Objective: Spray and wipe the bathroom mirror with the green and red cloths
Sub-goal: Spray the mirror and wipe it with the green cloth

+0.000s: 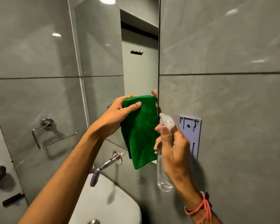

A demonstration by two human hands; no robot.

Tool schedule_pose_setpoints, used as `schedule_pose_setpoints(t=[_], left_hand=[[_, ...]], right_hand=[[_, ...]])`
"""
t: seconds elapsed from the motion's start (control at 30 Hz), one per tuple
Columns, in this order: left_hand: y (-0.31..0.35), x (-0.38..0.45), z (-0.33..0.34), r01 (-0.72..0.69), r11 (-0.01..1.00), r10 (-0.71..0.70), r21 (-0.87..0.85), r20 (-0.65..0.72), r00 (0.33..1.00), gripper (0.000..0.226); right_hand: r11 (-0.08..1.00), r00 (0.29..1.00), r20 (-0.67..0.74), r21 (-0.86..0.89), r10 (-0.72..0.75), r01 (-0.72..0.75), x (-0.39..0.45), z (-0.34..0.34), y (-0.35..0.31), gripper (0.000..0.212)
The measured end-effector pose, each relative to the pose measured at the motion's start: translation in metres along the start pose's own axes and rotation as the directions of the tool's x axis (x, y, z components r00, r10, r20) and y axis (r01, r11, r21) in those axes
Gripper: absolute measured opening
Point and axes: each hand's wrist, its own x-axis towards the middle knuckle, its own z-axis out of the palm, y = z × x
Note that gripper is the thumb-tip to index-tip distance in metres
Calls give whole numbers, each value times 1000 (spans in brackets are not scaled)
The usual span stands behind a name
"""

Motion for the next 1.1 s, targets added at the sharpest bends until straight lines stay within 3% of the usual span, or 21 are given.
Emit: schedule_pose_setpoints(t=[0.1,0.23,0.47,0.7,0.8,0.9,1.03,1.1], left_hand=[[14,4,-1,-27,1000,27,-4,-4,1000,10],[23,2,1,-38,998,39,-39,15,999,8],[21,-10,15,-37,998,38,-42,19,999,5],[12,-28,40,12,997,-8,-83,51,999,6],[2,-39,55,22,995,-14,-98,74,997,12],[-14,-55,70,49,991,-39,-121,87,995,12],[-50,-88,91,89,991,-78,-101,108,991,12],[-72,-109,101,144,988,-134,-64,139,981,12]], right_hand=[[992,998,10,-113,-60,61,3,2,-6,52],[990,995,-4,-98,-104,103,-7,-6,-13,77],[967,986,-36,-206,-160,150,-50,-30,-8,70],[930,998,-15,-363,-67,57,-122,-71,18,66],[929,999,-23,-366,44,-49,-151,-90,27,55],[900,996,-83,-429,43,-74,-188,-116,40,50],[822,934,-240,-450,263,-348,-250,-156,68,32],[757,879,-249,-448,406,-476,-282,-175,89,20]])
